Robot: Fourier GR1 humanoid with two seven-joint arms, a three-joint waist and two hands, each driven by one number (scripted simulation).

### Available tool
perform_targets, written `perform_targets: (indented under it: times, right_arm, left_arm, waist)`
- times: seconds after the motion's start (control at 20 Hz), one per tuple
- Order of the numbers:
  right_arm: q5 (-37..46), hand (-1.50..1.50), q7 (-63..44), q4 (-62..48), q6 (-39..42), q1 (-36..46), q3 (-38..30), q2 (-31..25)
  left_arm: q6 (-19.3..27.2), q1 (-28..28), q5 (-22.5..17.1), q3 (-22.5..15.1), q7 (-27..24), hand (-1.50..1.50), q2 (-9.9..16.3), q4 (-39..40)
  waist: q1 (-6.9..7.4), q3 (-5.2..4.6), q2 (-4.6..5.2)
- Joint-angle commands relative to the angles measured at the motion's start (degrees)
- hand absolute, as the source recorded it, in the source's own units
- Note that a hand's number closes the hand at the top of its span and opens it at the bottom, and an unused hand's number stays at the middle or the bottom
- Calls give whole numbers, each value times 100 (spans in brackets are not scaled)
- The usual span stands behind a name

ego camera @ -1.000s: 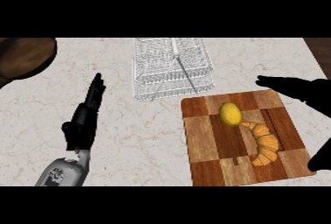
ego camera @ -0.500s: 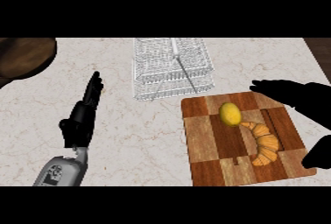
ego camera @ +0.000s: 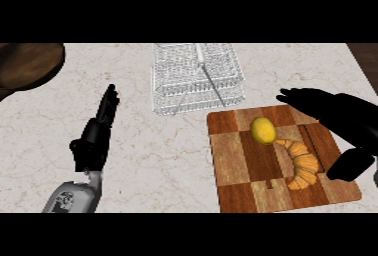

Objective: Pick the lemon from the cutting board and place it in the tiered basket

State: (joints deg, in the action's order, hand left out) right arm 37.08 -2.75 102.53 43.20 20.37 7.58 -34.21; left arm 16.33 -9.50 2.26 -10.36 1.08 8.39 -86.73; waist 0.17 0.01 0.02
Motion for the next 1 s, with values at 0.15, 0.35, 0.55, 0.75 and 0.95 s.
perform_targets:
  times: [0.15,0.35,0.55,0.75,0.95]
  right_arm:
    - [549,-150,484,-743,-265,91,-238,192]
    - [483,-150,477,-668,138,-32,-380,261]
    - [866,-150,672,-1038,-193,5,-150,556]
    - [925,-150,1101,-1234,-273,26,-289,587]
    - [1076,-150,1304,-1554,-362,182,-224,770]
  left_arm:
    - [-268,79,27,135,301,0,-49,-330]
    - [-275,59,123,241,-232,0,-213,133]
    - [-77,-228,353,245,105,0,-411,161]
    - [-135,-148,500,225,221,0,-436,6]
    - [-486,295,287,350,327,0,-202,-650]
  waist:
    - [5,-1,-1]
    - [-18,-2,-2]
    - [-17,-1,-1]
    - [-13,-1,-1]
    - [7,-1,-3]
